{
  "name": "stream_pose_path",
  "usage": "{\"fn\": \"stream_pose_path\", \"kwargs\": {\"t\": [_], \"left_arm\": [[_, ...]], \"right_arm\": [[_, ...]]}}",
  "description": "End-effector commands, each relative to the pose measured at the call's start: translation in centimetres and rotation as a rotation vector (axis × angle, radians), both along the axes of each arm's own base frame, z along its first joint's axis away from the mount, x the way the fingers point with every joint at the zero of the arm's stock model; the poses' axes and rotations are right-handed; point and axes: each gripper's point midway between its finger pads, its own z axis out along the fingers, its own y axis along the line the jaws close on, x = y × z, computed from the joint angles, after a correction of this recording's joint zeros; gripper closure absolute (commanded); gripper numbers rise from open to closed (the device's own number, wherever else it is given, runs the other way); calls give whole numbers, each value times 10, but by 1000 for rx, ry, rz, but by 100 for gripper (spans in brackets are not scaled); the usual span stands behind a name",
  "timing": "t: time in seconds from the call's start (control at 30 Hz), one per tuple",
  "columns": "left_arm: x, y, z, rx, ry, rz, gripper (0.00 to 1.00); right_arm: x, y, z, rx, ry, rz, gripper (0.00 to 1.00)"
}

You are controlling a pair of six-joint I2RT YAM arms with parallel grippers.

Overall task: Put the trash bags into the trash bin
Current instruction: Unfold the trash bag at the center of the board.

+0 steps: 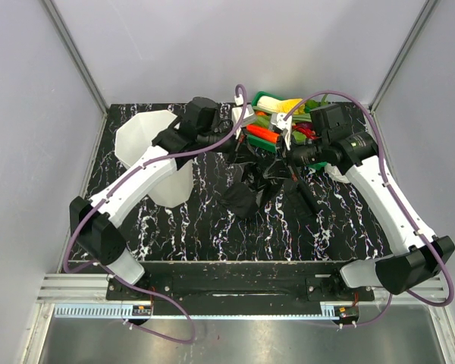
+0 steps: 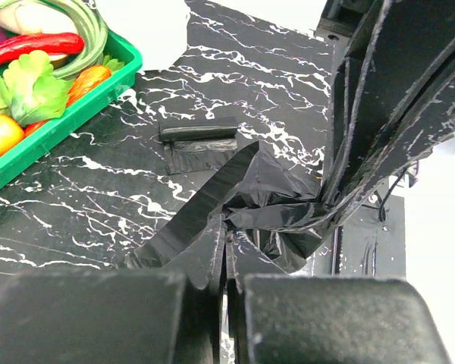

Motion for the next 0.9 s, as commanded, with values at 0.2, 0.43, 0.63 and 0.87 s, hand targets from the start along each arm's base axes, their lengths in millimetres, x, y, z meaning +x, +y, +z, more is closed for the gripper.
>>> {"fn": "stream_pose_path", "kwargs": {"t": [0.2, 0.43, 0.63, 0.87], "left_arm": [[-40, -20, 25, -76, -8, -171, 96], [-47, 11, 22, -19, -98, -234, 96], [-40, 20, 24, 27, -160, -202, 100], [-26, 29, 32, 74, -254, -161, 89]], "right_arm": [[5, 0, 9, 3, -65, -15, 100], [15, -13, 17, -58, -132, -84, 100], [11, -13, 21, -59, -126, -62, 100], [10, -17, 23, -85, -135, -62, 100]]}}
